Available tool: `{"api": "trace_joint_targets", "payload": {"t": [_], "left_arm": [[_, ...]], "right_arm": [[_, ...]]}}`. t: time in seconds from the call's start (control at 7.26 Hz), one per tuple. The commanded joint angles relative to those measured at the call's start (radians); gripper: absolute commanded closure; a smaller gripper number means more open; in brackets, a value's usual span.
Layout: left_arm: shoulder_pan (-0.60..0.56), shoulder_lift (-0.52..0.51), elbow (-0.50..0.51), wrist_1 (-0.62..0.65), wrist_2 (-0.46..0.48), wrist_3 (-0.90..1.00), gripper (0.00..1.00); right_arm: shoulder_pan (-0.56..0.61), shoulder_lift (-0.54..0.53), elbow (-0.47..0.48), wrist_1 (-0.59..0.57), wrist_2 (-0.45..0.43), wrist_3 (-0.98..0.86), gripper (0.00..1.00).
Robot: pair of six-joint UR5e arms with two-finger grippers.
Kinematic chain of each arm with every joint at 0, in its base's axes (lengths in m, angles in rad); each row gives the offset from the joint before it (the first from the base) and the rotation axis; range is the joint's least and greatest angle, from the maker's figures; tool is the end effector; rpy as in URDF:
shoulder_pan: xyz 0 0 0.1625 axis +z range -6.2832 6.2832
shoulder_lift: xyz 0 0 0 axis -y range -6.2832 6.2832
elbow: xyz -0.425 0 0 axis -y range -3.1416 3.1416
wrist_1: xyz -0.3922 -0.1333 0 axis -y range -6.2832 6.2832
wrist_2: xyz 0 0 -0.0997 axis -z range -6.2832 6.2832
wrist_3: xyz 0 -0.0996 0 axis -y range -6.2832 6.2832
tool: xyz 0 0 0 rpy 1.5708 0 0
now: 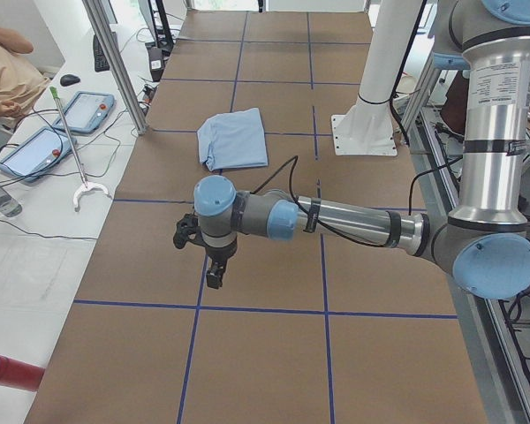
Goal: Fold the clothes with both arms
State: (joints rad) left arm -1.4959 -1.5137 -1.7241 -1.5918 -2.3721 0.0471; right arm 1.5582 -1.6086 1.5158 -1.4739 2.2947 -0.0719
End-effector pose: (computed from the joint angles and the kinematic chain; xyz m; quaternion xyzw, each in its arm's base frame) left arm -0.0262 -0.4765 0.6063 0.0485 0.3901 0.0788 0.9161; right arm 0.0614 -0.4753 0.6978 0.0124 -0.3539 -0.0402 0.9343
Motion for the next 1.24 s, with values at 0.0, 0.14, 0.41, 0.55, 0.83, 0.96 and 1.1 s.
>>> {"api": "trace_joint_targets", "payload": {"t": [0.0, 0.14, 0.41, 0.55, 0.83, 0.96, 1.1], "left_arm": [[-0.001, 0.101, 0.006, -0.046, -0.072, 0.000, 0.00], [0.002, 0.086, 0.005, -0.036, -0.065, -0.010, 0.00], [0.008, 0.061, 0.014, -0.129, -0.062, -0.007, 0.00], [0.009, 0.053, 0.018, -0.210, -0.059, -0.007, 0.00], [0.006, 0.069, 0.020, -0.209, -0.058, -0.003, 0.00], [0.003, 0.070, 0.032, -0.194, -0.058, 0.000, 0.00], [0.000, 0.101, 0.020, -0.186, -0.058, 0.035, 0.00]], "right_arm": [[0.016, -0.036, 0.000, 0.007, 0.008, -0.002, 0.00], [0.016, -0.040, -0.002, 0.009, 0.006, -0.014, 0.00], [0.016, -0.043, 0.009, 0.030, 0.012, -0.014, 0.00], [0.014, -0.045, 0.012, 0.030, 0.012, -0.014, 0.00], [0.014, -0.044, 0.014, 0.032, 0.012, -0.011, 0.00], [0.014, -0.044, 0.014, 0.032, 0.012, -0.009, 0.00], [0.014, -0.044, 0.014, 0.033, 0.012, -0.009, 0.00]]}}
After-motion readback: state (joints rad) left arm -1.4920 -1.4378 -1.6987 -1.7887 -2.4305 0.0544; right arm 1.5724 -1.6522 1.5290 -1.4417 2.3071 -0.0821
